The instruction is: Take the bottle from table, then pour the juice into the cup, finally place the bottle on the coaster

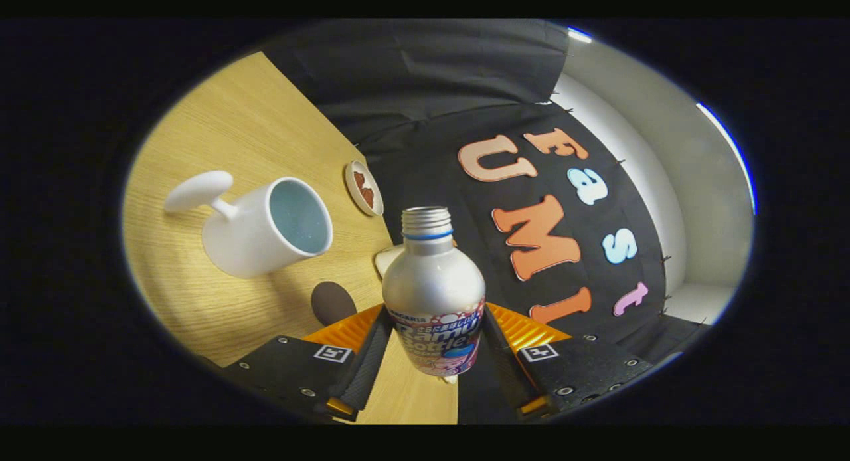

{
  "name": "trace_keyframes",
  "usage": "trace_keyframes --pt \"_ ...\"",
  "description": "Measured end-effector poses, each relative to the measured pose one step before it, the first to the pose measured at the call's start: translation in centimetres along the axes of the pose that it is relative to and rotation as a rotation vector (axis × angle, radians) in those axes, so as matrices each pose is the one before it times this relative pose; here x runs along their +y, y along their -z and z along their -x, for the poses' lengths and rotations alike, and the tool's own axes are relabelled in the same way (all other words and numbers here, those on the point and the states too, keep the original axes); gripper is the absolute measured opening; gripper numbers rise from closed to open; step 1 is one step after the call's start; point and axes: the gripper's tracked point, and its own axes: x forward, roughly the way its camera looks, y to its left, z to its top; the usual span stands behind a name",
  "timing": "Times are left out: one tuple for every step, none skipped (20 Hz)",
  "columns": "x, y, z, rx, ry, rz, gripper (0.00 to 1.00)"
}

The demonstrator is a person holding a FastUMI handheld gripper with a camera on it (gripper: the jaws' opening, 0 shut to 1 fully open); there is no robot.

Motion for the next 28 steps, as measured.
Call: trace_keyframes --pt "0.366 -0.114 -0.017 -0.00399 -0.00746 0.01412 0.77" --pt "0.155 -0.161 0.123 -0.00560 -0.00163 0.01869 0.77" --pt "-0.033 -0.108 0.094 -0.00507 0.00204 0.02697 0.77" --pt "-0.077 -0.044 -0.139 -0.00721 0.00832 0.03069 0.77" --pt "-0.078 0.014 0.002 -0.00171 0.01269 0.03077 0.77" --pt "-0.075 -0.091 0.074 -0.00560 0.00931 0.02735 0.77" --pt "0.009 -0.209 -0.037 -0.00728 0.00502 0.02213 0.77" --pt "0.231 0.094 -0.118 -0.00346 0.00013 0.01466 0.77" --pt "0.146 -0.054 0.118 -0.00315 -0.00127 0.01017 0.77" --pt "0.109 -0.087 0.003 -0.00302 -0.00104 0.01089 0.77" --pt "-0.062 0.053 -0.087 -0.00388 0.00047 0.01103 0.77" --pt "-0.001 0.062 -0.185 -0.00182 0.00245 0.01435 0.77" --pt "0.059 -0.072 0.041 -0.00383 0.00178 0.01701 0.77" --pt "-0.023 0.010 -0.009 -0.00080 0.00389 0.01753 0.77" --pt "-0.043 -0.003 0.036 0.00117 0.00160 0.01585 0.77" --pt "0.005 0.180 -0.005 0.00294 0.00619 0.01826 0.77" --pt "-0.195 0.014 0.090 -0.00107 0.00713 0.02016 0.77" --pt "0.024 -0.033 -0.082 -0.00148 0.00665 0.02034 0.77" --pt "0.032 -0.015 -0.078 -0.00217 0.00267 0.01412 0.77" --pt "-0.005 -0.014 0.173 -0.00160 0.00151 0.01126 0.77" --pt "0.128 -0.033 -0.134 -0.00084 -0.00150 0.00861 0.77" --pt "0.099 0.081 0.067 0.00066 -0.00093 0.00383 0.77" --pt "-0.113 0.040 -0.110 -0.00116 -0.00067 0.00725 0.77" --pt "-0.050 0.020 0.094 0.00064 0.00194 0.01014 0.77" --pt "-0.050 0.016 -0.169 -0.00008 0.00075 0.01280 0.77" --pt "0.021 0.064 -0.006 0.00096 -0.00091 0.00869 0.77" --pt "0.052 0.051 -0.130 -0.00246 -0.00248 0.00778 0.77" --pt "-0.065 0.033 -0.025 0.00050 0.00006 0.00627 0.77"
